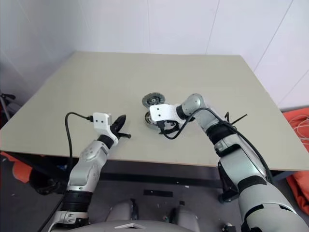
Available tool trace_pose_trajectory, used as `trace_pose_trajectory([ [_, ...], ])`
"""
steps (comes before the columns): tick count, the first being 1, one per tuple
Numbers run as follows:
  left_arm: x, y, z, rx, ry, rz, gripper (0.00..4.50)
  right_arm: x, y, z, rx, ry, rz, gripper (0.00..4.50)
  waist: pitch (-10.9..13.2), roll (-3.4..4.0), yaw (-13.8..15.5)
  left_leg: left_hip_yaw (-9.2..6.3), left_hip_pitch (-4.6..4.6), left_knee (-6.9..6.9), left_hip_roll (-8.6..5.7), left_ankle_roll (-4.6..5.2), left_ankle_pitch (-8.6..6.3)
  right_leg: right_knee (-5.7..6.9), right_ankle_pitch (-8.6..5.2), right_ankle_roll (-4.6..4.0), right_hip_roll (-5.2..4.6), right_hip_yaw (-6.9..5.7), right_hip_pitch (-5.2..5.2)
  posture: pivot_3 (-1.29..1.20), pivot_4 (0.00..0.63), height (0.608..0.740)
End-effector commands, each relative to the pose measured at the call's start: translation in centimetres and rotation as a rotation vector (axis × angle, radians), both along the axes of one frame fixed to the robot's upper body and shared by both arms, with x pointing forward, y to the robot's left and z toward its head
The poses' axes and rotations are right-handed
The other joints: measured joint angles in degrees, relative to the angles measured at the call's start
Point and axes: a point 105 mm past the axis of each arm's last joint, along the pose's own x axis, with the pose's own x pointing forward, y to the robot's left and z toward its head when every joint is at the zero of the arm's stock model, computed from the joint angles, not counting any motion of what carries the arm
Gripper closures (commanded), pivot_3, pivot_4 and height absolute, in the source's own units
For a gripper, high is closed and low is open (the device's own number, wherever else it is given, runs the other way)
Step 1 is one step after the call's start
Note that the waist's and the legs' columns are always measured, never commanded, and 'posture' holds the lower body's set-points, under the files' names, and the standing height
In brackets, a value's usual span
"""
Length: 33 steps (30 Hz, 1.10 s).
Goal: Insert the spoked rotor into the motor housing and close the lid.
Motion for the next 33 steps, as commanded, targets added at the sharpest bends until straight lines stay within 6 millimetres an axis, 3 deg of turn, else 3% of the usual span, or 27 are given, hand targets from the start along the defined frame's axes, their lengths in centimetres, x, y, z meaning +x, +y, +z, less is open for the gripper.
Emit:
trace_pose_trajectory([
  [1, 0.34, -0.40, 1.40, 0.001, -0.058, -0.012, 4.50, 0.61, -0.25, 1.13, -0.043, -0.054, 0.042, 0.51, 0.00, 0.00, -0.02, 0.00, -0.01, 0.04, 0.00, 0.00, 0.00, 0.04, 0.00, 0.00, 0.00, 0.00, -0.01, 0.00, 0.000, 0.740],
  [33, 0.35, -0.64, 1.20, -0.001, -0.055, -0.018, 4.50, 1.32, 0.69, 0.73, -0.096, -0.075, 0.101, 0.51, 0.00, 0.01, -0.07, 0.00, -0.24, 0.25, 0.04, 0.09, -0.05, 0.13, 0.03, -0.05, -0.01, -0.01, -0.18, 0.00, 0.000, 0.740],
])
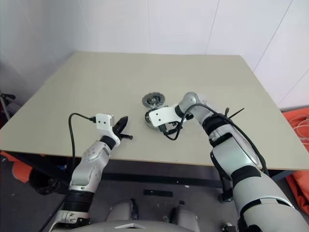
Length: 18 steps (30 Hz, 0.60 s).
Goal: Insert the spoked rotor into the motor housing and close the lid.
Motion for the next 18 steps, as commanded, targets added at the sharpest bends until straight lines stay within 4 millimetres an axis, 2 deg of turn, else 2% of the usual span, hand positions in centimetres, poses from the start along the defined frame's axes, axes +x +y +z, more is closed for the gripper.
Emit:
trace_pose_trajectory([
  [1, 0.32, -0.17, 1.69, -0.003, -0.067, -0.004, 4.50, 0.48, 0.65, 1.73, 0.017, -0.045, 0.027, 0.51, 0.00, 0.00, 0.00, 0.00, 0.00, 0.00, 0.00, 0.00, 0.00, 0.00, 0.00, 0.00, 0.00, 0.00, 0.00, 0.00, 0.000, 0.740],
  [4, 0.30, -0.21, 1.70, -0.004, -0.066, -0.004, 4.50, 0.39, 0.84, 1.71, 0.015, -0.042, 0.036, 0.51, 0.00, 0.00, 0.00, 0.00, 0.00, 0.00, 0.00, 0.00, 0.00, 0.00, 0.00, 0.00, 0.00, 0.00, 0.00, 0.00, 0.000, 0.740],
  [5, 0.29, -0.25, 1.70, -0.005, -0.066, -0.004, 4.50, 0.34, 0.89, 1.70, 0.014, -0.039, 0.039, 0.69, 0.00, 0.00, 0.00, 0.00, 0.00, 0.01, 0.00, 0.00, 0.00, 0.00, 0.00, 0.00, 0.00, 0.00, 0.00, 0.00, 0.000, 0.740],
  [7, 0.31, -0.30, 1.72, -0.005, -0.067, -0.005, 4.50, 0.28, 0.97, 1.67, 0.013, -0.036, 0.043, 1.08, 0.00, 0.00, 0.00, 0.00, 0.00, 0.01, 0.00, 0.00, 0.00, 0.01, 0.00, 0.00, 0.00, 0.00, 0.00, 0.00, 0.000, 0.740],
  [15, 0.41, -0.30, 1.76, -0.008, -0.068, -0.004, 4.50, 0.24, 1.15, 1.56, 0.010, -0.033, 0.048, 3.77, 0.00, 0.00, 0.03, 0.00, 0.00, 0.01, 0.00, 0.02, -0.01, 0.00, 0.00, 0.00, 0.00, 0.00, 0.00, 0.00, 0.000, 0.740],
  [18, 0.41, -0.40, 1.79, -0.009, -0.069, -0.006, 4.50, 0.21, 1.11, 1.58, 0.011, -0.032, 0.050, 3.77, 0.00, 0.00, 0.02, 0.00, -0.01, 0.01, 0.00, 0.04, -0.03, -0.01, 0.00, 0.00, 0.00, 0.00, 0.01, 0.00, 0.000, 0.740],
])
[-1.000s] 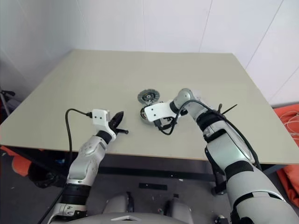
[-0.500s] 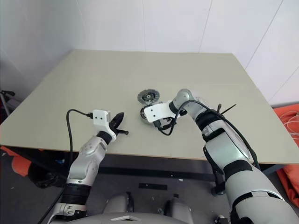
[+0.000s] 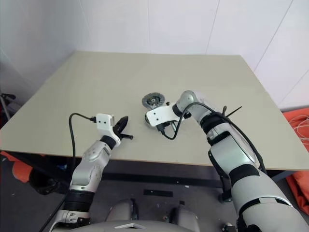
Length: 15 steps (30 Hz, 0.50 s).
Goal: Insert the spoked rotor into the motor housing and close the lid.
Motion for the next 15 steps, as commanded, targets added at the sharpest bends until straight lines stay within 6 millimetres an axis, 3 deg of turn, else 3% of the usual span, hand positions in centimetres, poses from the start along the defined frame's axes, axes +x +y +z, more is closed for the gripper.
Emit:
trace_pose_trajectory([
  [1, 0.36, -0.34, 1.73, -0.008, -0.067, -0.006, 4.50, 0.28, 0.28, 1.07, 0.014, -0.025, 0.015, 3.77, 0.00, 0.00, -0.02, 0.00, 0.00, 0.00, 0.00, 0.00, 0.00, 0.00, 0.00, 0.00, 0.00, 0.00, 0.00, 0.00, 0.000, 0.740],
  [15, 0.28, -1.06, 1.87, -0.016, -0.070, -0.030, 4.50, 0.51, 0.44, 1.22, 0.029, -0.039, 0.005, 3.77, 0.00, 0.00, -0.03, 0.00, 0.01, 0.03, 0.01, 0.00, 0.00, 0.02, 0.00, 0.00, 0.00, 0.00, 0.00, 0.00, 0.000, 0.740],
])
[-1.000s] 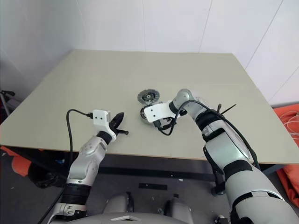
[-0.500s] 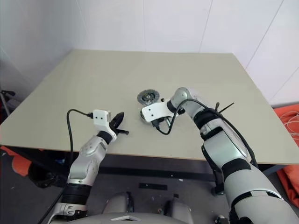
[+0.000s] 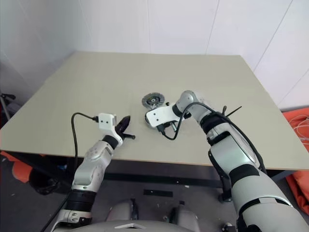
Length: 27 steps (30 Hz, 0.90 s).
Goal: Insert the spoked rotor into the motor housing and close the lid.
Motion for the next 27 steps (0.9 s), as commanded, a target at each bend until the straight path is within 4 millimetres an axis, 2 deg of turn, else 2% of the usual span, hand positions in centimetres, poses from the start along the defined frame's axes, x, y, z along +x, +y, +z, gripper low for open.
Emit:
trace_pose_trajectory([
  [1, 0.3, -0.2, 1.7, -0.004, -0.066, -0.006, 4.50, 0.7, 0.5, 1.4, 0.035, -0.048, -0.004, 3.77, 0.00, 0.00, -0.01, 0.00, 0.00, 0.00, 0.00, 0.00, 0.00, 0.00, 0.00, 0.00, 0.00, 0.00, 0.00, 0.00, 0.000, 0.740],
  [7, 0.2, -0.3, 1.7, -0.005, -0.063, -0.010, 4.50, 1.0, 0.8, 1.6, 0.044, -0.064, -0.010, 3.77, 0.00, 0.00, 0.00, 0.00, 0.00, 0.00, 0.00, 0.00, 0.00, 0.00, 0.00, 0.00, 0.00, 0.00, 0.00, 0.00, 0.000, 0.740],
  [23, 0.1, -0.4, 1.8, -0.018, -0.065, -0.009, 4.50, 0.5, 0.5, 0.6, 0.008, -0.018, -0.012, 3.77, 0.00, 0.00, 0.00, 0.00, -0.03, 0.00, 0.00, 0.05, -0.03, -0.02, 0.00, -0.01, 0.00, 0.00, -0.01, 0.00, 0.000, 0.740],
  [27, 0.1, -0.4, 1.8, -0.022, -0.065, -0.010, 4.50, 0.6, 0.5, 0.7, 0.011, -0.018, -0.015, 4.48, 0.00, 0.00, -0.01, 0.00, -0.02, 0.00, 0.00, 0.05, -0.03, -0.02, 0.00, -0.01, 0.00, 0.00, 0.00, 0.00, 0.000, 0.740],
])
